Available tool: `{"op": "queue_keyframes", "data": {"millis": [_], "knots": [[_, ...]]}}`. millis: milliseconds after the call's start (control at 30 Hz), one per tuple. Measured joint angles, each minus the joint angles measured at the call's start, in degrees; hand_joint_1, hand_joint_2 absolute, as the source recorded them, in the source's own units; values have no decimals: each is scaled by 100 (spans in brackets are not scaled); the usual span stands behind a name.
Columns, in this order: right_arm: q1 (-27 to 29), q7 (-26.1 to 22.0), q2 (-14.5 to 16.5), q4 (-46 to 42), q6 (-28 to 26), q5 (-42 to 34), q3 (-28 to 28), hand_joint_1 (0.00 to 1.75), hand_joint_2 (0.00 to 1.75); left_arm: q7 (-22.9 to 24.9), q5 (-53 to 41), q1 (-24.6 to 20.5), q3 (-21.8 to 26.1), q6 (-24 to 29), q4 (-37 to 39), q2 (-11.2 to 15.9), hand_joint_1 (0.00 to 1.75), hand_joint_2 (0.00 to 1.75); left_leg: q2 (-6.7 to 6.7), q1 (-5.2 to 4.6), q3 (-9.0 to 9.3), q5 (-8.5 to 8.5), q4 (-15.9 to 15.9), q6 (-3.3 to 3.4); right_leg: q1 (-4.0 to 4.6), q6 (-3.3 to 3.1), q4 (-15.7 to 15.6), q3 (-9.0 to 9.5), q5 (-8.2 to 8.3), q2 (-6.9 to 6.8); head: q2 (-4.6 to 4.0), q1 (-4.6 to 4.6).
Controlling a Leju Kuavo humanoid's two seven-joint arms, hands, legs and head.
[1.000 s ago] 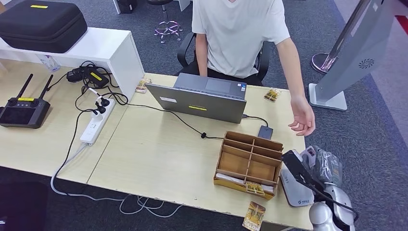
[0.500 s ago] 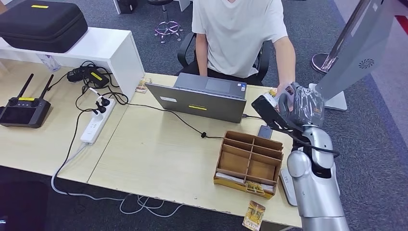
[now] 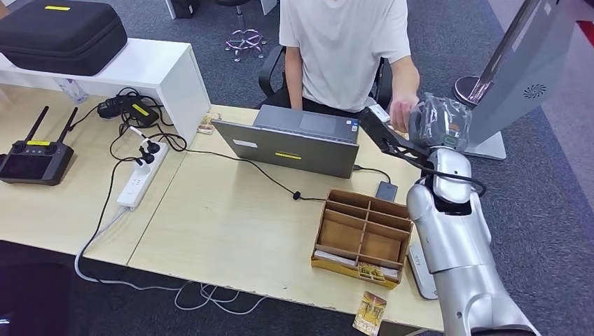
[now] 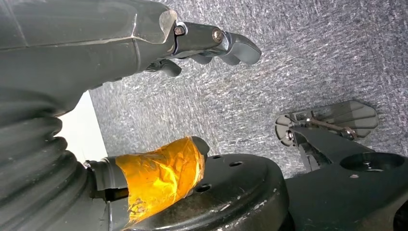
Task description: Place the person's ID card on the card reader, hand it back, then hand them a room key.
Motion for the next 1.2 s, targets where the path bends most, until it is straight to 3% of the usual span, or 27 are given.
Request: {"op": "queue_keyframes", "data": {"millis": [133,367,633,1200], "knots": [[-153,24,1,340,-49,61,4,0,175,-15,22,1,-23,-12,0,0,0,175,-1,0,-16,0,0,0,0,0,1,-17,0,0,0,-2],[-173,-95,1,606,-203,187,5,0,175,-52,117,1,-30,10,0,1,0,175,4,0,-20,-1,-1,0,0,0,0,-27,-1,4,0,-1],[208,-586,-47,318,-333,-21,3,0,175,-2,214,6,-30,80,0,2,0,175,5,0,-19,6,-1,-1,0,-2,0,-27,8,5,0,-1],[364,-626,-72,120,-330,-52,3,0,175,-2,227,7,-30,85,0,2,0,175,7,0,-19,8,0,-3,0,-2,0,-28,10,7,0,-1]]}}
